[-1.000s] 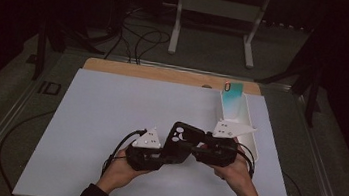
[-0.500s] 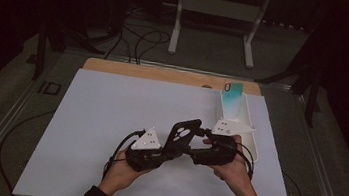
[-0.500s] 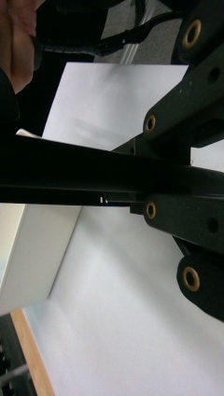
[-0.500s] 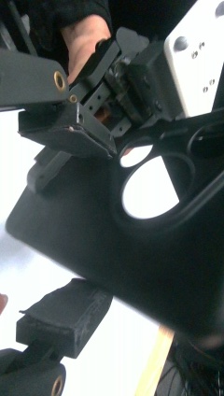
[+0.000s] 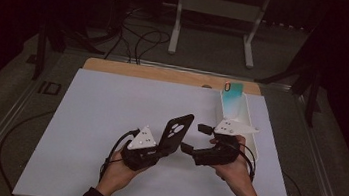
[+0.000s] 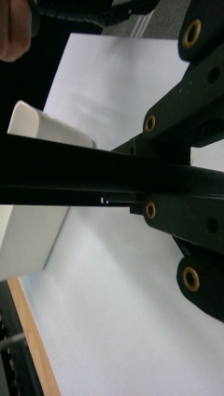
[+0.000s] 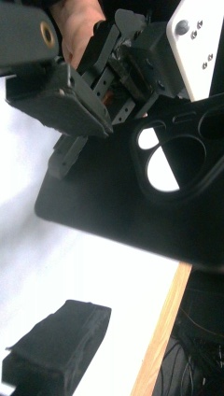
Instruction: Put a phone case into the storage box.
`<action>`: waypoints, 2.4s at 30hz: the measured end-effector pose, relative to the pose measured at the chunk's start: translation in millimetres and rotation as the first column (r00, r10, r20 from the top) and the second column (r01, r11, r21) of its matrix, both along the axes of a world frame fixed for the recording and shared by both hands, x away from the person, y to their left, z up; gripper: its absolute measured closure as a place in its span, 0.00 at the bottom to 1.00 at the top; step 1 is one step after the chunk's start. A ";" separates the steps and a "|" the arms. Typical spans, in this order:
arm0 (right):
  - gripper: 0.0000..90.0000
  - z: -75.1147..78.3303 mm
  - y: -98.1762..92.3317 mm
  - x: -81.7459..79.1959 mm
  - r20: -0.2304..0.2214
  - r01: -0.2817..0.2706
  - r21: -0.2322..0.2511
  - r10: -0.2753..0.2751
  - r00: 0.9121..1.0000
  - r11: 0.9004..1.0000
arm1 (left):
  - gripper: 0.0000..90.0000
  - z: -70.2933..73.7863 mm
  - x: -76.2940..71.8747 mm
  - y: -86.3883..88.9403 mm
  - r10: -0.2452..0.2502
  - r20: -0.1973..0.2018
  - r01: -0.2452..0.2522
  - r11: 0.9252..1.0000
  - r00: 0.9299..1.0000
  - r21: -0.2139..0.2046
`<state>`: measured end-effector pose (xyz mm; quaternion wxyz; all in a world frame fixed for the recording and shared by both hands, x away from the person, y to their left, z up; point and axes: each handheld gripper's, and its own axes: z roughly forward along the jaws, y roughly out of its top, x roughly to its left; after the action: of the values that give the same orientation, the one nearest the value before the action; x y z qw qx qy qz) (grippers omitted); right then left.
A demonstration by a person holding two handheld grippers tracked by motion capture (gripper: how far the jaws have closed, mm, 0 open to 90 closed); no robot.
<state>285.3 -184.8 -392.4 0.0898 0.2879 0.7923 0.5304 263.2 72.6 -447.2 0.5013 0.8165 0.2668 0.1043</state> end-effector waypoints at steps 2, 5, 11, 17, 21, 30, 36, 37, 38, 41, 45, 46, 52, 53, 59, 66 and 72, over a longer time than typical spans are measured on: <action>0.10 0.1 -0.8 -0.1 0.008 0.018 0.003 -0.018 1.000 1.000 | 0.94 -2.0 -0.6 5.0 0.021 0.000 -0.021 1.000 1.000 -0.003; 0.10 -0.3 -0.9 0.3 0.015 0.031 0.007 -0.031 0.999 1.000 | 0.94 -4.5 -1.0 10.0 0.043 0.001 -0.043 0.999 0.999 -0.007; 0.10 -0.9 1.5 1.2 0.012 0.034 0.010 -0.034 0.999 0.999 | 0.94 -8.6 -1.3 17.1 0.071 -0.002 -0.071 0.997 0.998 -0.007; 0.10 -0.4 4.9 1.3 0.012 0.034 0.024 -0.035 0.999 0.999 | 0.94 -10.4 -1.0 19.5 0.097 0.006 -0.097 0.995 0.995 -0.002; 0.10 0.3 9.4 1.5 0.017 0.034 0.024 -0.034 0.999 0.999 | 0.94 -12.0 -1.0 18.3 0.108 0.008 -0.108 0.994 0.994 0.004; 0.10 3.0 23.1 3.1 0.014 0.036 0.039 -0.036 0.999 0.999 | 0.94 -14.5 -0.7 17.1 0.125 0.005 -0.125 0.992 0.992 0.010; 0.10 7.0 32.0 3.4 0.018 0.044 0.046 -0.045 0.999 0.998 | 0.94 -14.6 -0.9 16.7 0.135 0.006 -0.135 0.991 0.991 0.010; 0.10 8.1 34.0 3.4 0.017 0.046 0.047 -0.047 0.999 0.998 | 0.94 -14.6 -0.9 16.7 0.136 0.007 -0.136 0.991 0.991 0.011; 0.10 8.7 35.2 3.7 0.019 0.050 0.043 -0.051 0.999 0.998 | 0.94 -14.7 -1.0 16.4 0.137 0.007 -0.137 0.991 0.991 0.011; 0.10 11.1 40.9 3.4 0.020 0.058 0.044 -0.059 0.998 0.997 | 0.94 -15.1 -1.1 15.7 0.138 0.008 -0.138 0.990 0.990 0.017; 0.13 12.9 47.5 2.5 0.024 0.070 0.047 -0.071 0.997 0.996 | 0.94 -15.6 -1.8 14.2 0.139 0.004 -0.139 0.990 0.990 0.017; 0.15 13.5 48.8 2.4 0.026 0.073 0.047 -0.074 0.997 0.996 | 0.94 -15.6 -2.0 13.7 0.137 0.007 -0.137 0.990 0.991 0.020; 0.15 14.8 56.7 4.9 0.023 0.101 0.047 -0.102 0.995 0.994 | 0.94 -15.9 -2.5 11.8 0.134 0.007 -0.134 0.991 0.991 0.018; 0.15 14.4 58.0 5.4 0.021 0.103 0.049 -0.104 0.994 0.993 | 0.94 -15.9 -2.6 11.6 0.133 0.007 -0.133 0.991 0.991 0.018; 0.14 12.9 63.1 7.4 0.011 0.122 0.066 -0.123 0.992 0.990 | 0.94 -16.1 -2.9 10.9 0.134 0.001 -0.134 0.991 0.991 0.015; 0.12 10.0 68.9 7.9 0.009 0.134 0.087 -0.135 0.991 0.987 | 0.94 -17.2 -4.3 6.3 0.122 -0.002 -0.122 0.992 0.992 0.020; 0.12 9.6 70.3 8.4 0.014 0.137 0.104 -0.140 0.990 0.985 | 0.94 -16.2 -4.7 5.8 0.117 -0.006 -0.117 0.993 0.993 0.013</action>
<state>293.7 -114.5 -382.8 0.1201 0.3408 0.7411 0.5658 258.5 78.4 -463.4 0.4884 0.8029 0.3153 0.1321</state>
